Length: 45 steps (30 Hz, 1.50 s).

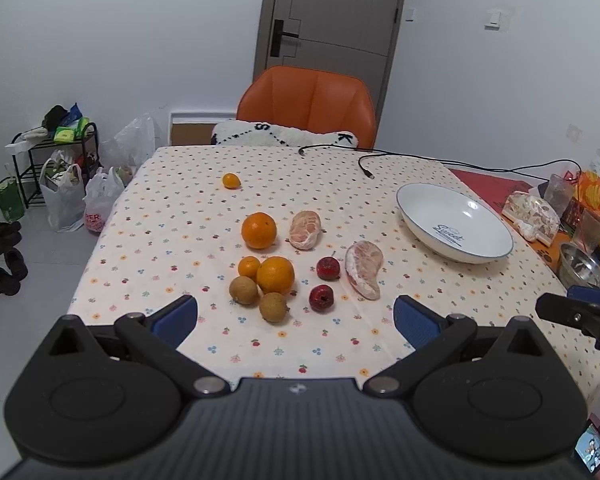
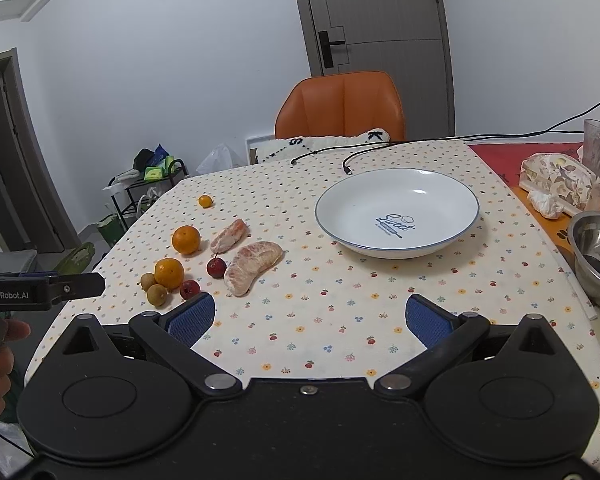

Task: Organize fruits

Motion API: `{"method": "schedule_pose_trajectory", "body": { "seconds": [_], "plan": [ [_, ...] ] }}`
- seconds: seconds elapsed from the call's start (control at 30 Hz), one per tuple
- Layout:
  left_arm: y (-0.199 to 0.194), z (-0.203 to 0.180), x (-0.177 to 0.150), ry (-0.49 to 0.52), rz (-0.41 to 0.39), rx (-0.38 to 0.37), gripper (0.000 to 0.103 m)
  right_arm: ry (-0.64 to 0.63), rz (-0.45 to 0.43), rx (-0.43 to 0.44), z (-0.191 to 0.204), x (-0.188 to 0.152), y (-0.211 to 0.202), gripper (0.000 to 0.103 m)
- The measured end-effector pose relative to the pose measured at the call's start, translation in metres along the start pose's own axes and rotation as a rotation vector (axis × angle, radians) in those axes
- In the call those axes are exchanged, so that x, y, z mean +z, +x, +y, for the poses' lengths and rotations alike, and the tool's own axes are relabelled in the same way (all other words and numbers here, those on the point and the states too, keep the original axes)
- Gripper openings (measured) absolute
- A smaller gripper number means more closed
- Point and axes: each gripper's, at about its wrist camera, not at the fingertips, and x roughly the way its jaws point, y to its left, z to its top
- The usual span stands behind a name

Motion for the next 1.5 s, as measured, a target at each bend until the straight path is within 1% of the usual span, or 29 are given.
{"method": "schedule_pose_trajectory", "body": {
  "seconds": [0.2,0.33,0.5,0.6,0.73,0.9,0.97,1.0,1.07,1.13,1.17,1.3,1.37,1.5],
  "plan": [
    [0.007,-0.003,-0.001,0.005,0.002,-0.008,0.103,0.007,-0.003,0.010,-0.003,0.001,0.006,0.103],
    [0.015,0.000,-0.002,-0.021,0.013,-0.022,0.103,0.020,0.006,0.021,-0.006,0.003,0.015,0.103],
    [0.023,0.001,-0.003,-0.036,-0.017,-0.015,0.103,0.043,0.006,0.038,-0.011,0.007,0.029,0.103],
    [0.030,0.004,-0.004,-0.052,-0.021,-0.010,0.101,0.065,0.012,0.065,-0.013,0.008,0.039,0.103],
    [0.039,0.010,-0.007,-0.070,-0.016,-0.006,0.101,0.063,0.017,0.092,-0.010,0.008,0.051,0.103],
    [0.052,0.016,-0.012,-0.083,0.006,-0.003,0.090,0.051,0.029,0.119,-0.003,0.008,0.066,0.102],
    [0.057,0.018,-0.014,-0.081,0.012,-0.003,0.082,0.052,0.034,0.128,-0.001,0.009,0.071,0.101],
    [0.058,0.018,-0.014,-0.080,0.015,-0.001,0.080,0.053,0.036,0.133,-0.001,0.009,0.074,0.099],
    [0.063,0.020,-0.015,-0.082,0.025,0.000,0.070,0.055,0.046,0.145,0.001,0.010,0.080,0.094],
    [0.067,0.022,-0.015,-0.090,0.035,0.000,0.064,0.055,0.055,0.157,0.004,0.011,0.086,0.090],
    [0.070,0.023,-0.015,-0.093,0.038,-0.001,0.062,0.051,0.060,0.163,0.006,0.011,0.090,0.089],
    [0.080,0.025,-0.016,-0.091,0.042,0.015,0.061,0.033,0.082,0.178,0.014,0.011,0.103,0.083],
    [0.085,0.027,-0.016,-0.100,0.049,0.014,0.053,0.030,0.098,0.183,0.018,0.011,0.112,0.080],
    [0.094,0.029,-0.015,-0.114,0.054,0.011,0.050,0.035,0.132,0.185,0.024,0.013,0.130,0.076]
  ]
}}
